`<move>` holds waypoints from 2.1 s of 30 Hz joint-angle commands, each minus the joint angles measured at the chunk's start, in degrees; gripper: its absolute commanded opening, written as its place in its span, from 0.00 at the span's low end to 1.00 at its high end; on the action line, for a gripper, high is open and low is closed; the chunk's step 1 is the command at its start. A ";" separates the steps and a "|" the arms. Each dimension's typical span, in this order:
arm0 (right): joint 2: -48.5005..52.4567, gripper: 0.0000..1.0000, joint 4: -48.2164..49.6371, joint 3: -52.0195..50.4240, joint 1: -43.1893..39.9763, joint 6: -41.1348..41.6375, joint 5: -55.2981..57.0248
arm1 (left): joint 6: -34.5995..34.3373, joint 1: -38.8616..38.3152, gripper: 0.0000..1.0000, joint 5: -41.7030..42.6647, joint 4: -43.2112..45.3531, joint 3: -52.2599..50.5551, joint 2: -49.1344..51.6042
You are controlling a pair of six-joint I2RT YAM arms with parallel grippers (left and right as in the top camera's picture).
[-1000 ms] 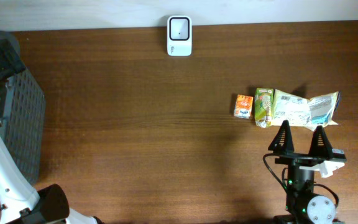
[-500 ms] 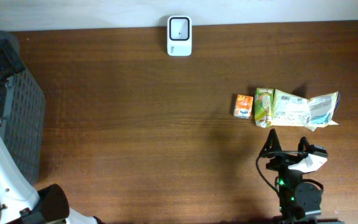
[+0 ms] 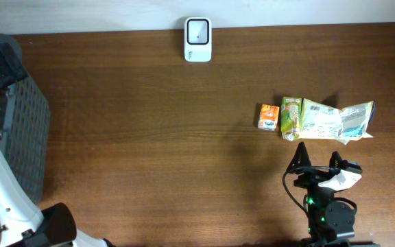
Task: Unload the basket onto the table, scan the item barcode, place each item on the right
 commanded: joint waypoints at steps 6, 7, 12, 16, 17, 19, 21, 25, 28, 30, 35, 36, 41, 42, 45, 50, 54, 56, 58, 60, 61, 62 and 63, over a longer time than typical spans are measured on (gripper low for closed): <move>-0.50 0.99 -0.24 -0.42 0.46 0.09 1.14 | 0.87 0.20 0.99 -0.02 0.09 0.50 0.17; -0.50 0.99 -0.24 -0.42 0.46 0.09 1.14 | 0.87 0.20 0.99 -0.02 0.09 0.50 0.17; -0.50 0.99 -0.24 -0.42 0.46 0.09 1.14 | 0.87 0.20 0.99 -0.02 0.09 0.50 0.17; -0.50 0.99 -0.24 -0.42 0.46 0.09 1.14 | 0.92 0.20 0.99 -0.04 0.04 0.50 0.17; -0.50 0.99 -0.24 -0.42 0.46 0.09 1.14 | 0.79 0.20 0.99 0.04 -1.27 0.50 0.17; -0.50 0.99 -0.24 -0.42 0.46 0.09 1.14 | -0.90 0.20 0.99 5.75 -4.46 0.50 0.17; -0.50 0.99 -0.24 -0.42 0.46 0.09 1.14 | -1.68 0.20 0.99 11.54 -4.09 0.50 0.15; -0.50 0.99 -0.24 -0.42 0.46 0.09 1.14 | 1.03 -2.58 0.99 14.51 -4.20 0.50 -1.68; -0.50 0.99 -0.24 -0.42 0.46 0.09 1.14 | 1.38 -7.26 0.99 10.10 -3.85 0.50 -4.66; -0.50 0.99 -0.24 -0.42 0.46 0.09 1.14 | 1.40 -10.27 0.99 8.17 -2.84 0.07 -6.32; -0.50 0.99 -0.24 -0.42 0.46 0.09 1.14 | 1.51 -15.74 0.99 7.78 4.61 -8.37 -12.55; -0.50 0.99 -0.24 -0.42 0.46 0.09 1.14 | 1.46 -17.05 0.99 7.80 8.90 -13.38 -15.34; -0.50 0.99 -0.24 -0.42 0.46 0.09 1.14 | -0.44 -19.54 0.99 9.49 28.94 -39.50 -29.64; -0.50 0.99 -0.24 -0.42 0.46 0.09 1.14 | -0.44 -19.54 0.99 10.47 32.85 -44.59 -32.44; -0.50 0.99 -0.24 -0.42 0.46 0.09 1.14 | -0.94 -19.54 0.99 13.14 44.24 -61.05 -41.72; -0.50 0.99 -0.24 -0.42 0.46 0.09 1.14 | 2.05 -19.54 0.99 13.25 58.40 -82.68 -55.12; -0.50 0.99 -0.24 -0.42 0.46 0.09 1.14 | 14.82 -19.54 0.99 18.51 69.42 -96.76 -63.76; -0.50 0.99 -0.24 -0.42 0.46 0.09 1.14 | 16.46 -19.41 0.99 18.51 75.56 -103.47 -67.17; -0.50 0.99 -0.24 -0.42 0.46 0.09 1.14 | 16.39 -19.04 0.99 18.51 82.73 -110.29 -69.66; -0.50 0.99 -0.24 -0.42 0.46 0.09 1.14 | 16.41 -19.04 0.99 18.47 86.75 -113.87 -69.99; -0.50 0.99 -0.24 -0.42 0.46 0.09 1.14 | 16.41 -19.04 0.99 18.47 88.61 -115.67 -69.96; -0.50 0.99 -0.24 -0.42 0.46 0.09 1.14 | 16.41 -19.04 0.99 18.25 89.09 -116.80 -69.96; -0.50 0.99 -0.24 -0.42 0.46 0.09 1.14 | 16.41 -19.02 0.99 17.81 89.53 -117.79 -69.96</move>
